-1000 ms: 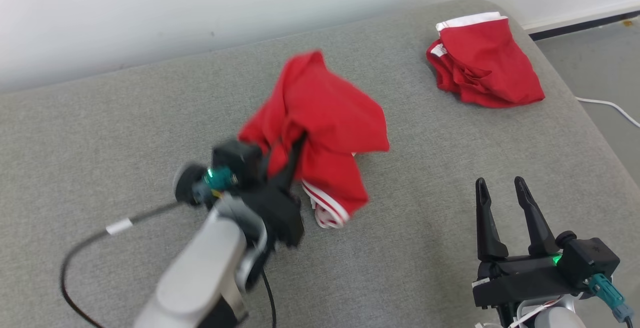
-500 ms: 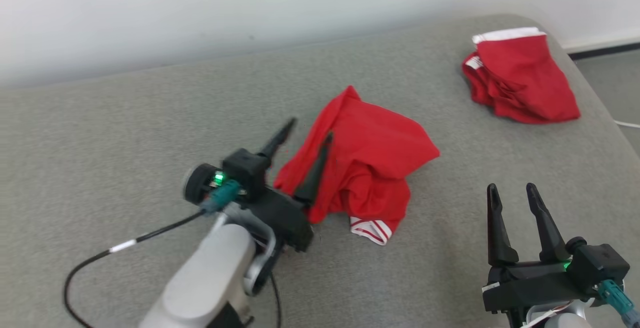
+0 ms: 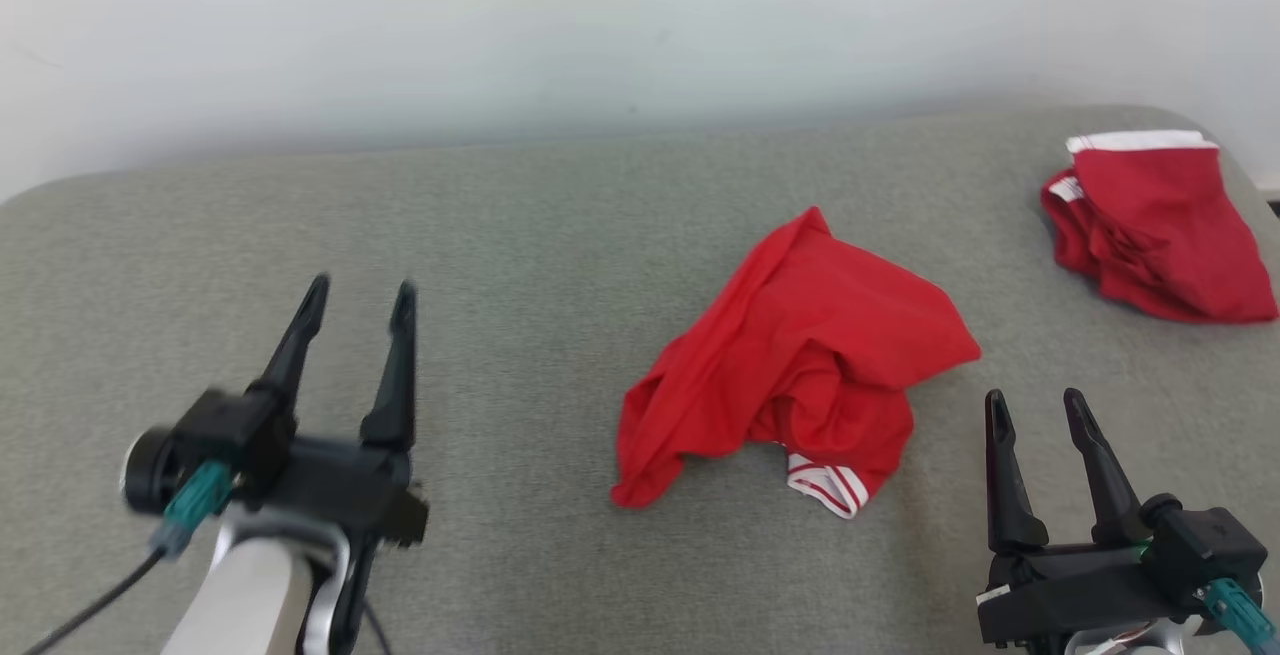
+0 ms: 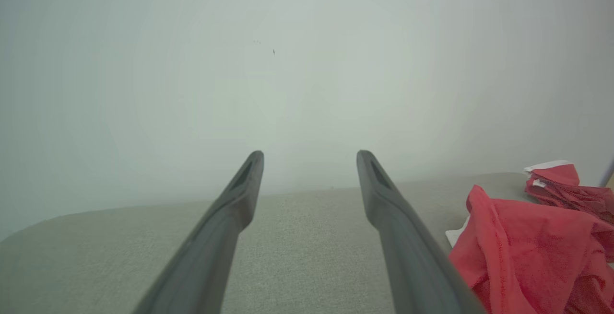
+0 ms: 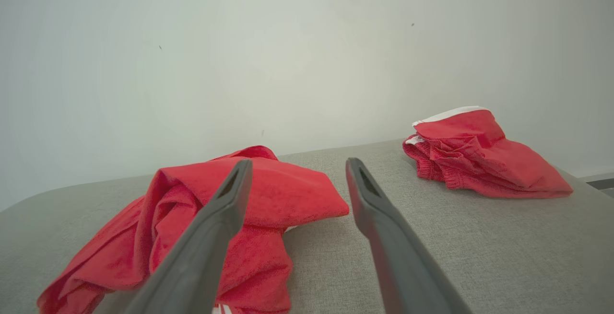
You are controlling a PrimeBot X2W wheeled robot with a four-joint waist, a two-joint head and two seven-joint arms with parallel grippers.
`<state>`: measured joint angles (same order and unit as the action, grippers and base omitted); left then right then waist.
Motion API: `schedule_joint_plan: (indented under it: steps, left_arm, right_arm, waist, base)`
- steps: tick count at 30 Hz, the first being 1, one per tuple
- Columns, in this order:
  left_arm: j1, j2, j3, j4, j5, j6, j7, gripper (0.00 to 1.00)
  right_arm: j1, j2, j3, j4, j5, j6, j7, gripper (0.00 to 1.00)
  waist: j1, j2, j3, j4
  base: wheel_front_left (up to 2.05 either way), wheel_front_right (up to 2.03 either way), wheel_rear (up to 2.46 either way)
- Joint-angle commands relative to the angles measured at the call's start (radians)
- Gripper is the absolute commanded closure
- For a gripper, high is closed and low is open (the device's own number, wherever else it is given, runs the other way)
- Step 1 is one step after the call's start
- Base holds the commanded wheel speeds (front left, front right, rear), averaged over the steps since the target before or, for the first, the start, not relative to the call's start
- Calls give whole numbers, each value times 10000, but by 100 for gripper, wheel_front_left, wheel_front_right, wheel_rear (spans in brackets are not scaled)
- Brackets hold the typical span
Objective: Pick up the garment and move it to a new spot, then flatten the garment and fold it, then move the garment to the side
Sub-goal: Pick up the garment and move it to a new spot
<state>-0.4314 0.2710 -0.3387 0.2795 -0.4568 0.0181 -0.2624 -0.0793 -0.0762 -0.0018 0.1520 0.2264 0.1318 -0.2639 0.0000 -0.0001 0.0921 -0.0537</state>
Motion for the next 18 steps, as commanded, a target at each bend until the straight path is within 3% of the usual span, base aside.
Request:
schedule_joint_plan:
  steps: [1, 9, 18]
  left_arm:
    - [382, 65, 149, -169, 168, 24, -31, 0]
    - [2493, -62, 1267, -1240, 517, 271, -32, 0]
    - [4004, -598, 2090, -1870, 1013, 103, -33, 0]
  right_arm:
    - [102, -64, -17, -6, -92, -26, -1, 0]
    - [290, -166, 26, 58, -33, -26, 34, 0]
    - [549, -218, 124, 81, 14, -26, 135, 0]
  waist:
    - [0, 1, -225, 306]
    - [0, 1, -526, 675]
    - [0, 1, -857, 859]
  base:
    - [0, 0, 0]
    - [0, 0, 0]
    - [0, 0, 0]
